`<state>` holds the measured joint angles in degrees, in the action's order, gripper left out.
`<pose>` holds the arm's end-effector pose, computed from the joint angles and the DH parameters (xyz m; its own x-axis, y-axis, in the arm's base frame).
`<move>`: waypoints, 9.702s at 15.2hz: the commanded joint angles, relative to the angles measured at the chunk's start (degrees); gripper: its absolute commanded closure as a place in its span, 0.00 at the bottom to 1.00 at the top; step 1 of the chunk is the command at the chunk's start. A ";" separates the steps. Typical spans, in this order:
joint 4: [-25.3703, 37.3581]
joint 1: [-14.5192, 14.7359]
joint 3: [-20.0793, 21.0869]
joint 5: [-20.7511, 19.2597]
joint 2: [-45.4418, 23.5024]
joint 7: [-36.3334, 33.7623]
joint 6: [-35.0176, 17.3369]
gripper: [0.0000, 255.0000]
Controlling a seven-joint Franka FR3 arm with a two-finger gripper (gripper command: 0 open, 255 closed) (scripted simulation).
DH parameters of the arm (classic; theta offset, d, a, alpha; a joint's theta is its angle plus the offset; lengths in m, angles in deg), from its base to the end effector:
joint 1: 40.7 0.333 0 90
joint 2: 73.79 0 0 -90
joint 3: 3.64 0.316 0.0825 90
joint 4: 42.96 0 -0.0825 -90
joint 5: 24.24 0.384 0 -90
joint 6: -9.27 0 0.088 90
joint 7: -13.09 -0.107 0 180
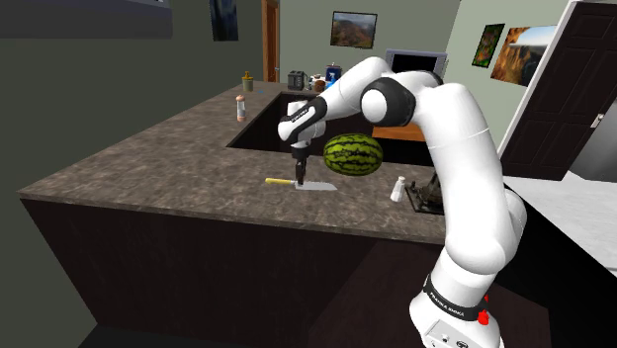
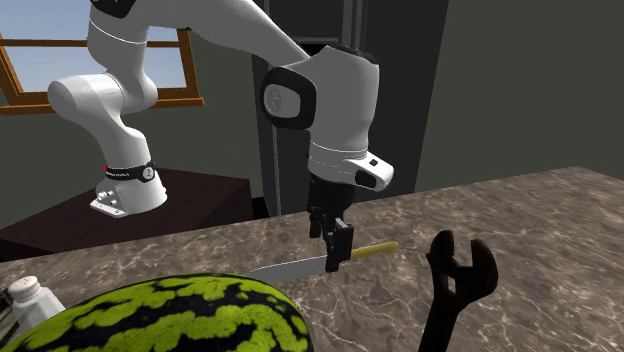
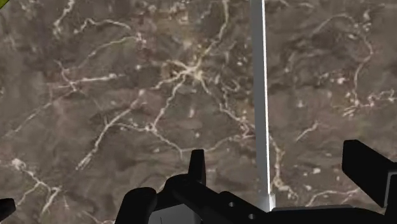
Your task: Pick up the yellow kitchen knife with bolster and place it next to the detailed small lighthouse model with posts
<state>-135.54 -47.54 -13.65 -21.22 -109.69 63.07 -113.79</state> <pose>0.6575 -0.1817 0.2566 0.8338 0.5428 -0.1006 0.5432 -0.8392 -0.0257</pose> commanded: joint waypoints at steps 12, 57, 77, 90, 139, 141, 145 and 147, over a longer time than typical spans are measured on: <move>-0.72 -0.26 0.28 0.35 -2.44 0.26 -3.19 0.00; 8.10 0.41 -0.96 -1.48 9.17 0.06 17.13 1.00; 22.82 -0.13 -1.21 -1.58 9.66 0.47 32.30 1.00; 12.93 -5.99 -4.60 -2.79 17.88 10.05 30.09 1.00; -6.18 -22.98 -13.10 -0.16 14.75 36.10 6.73 1.00; -6.94 -23.05 -12.99 0.08 14.15 36.16 5.41 1.00; -8.29 -23.23 -12.72 0.61 12.84 36.32 2.83 1.00; -8.89 -23.34 -12.57 0.90 12.12 36.41 1.56 1.00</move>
<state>-144.16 -70.88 -26.31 -20.44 -97.25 99.51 -111.65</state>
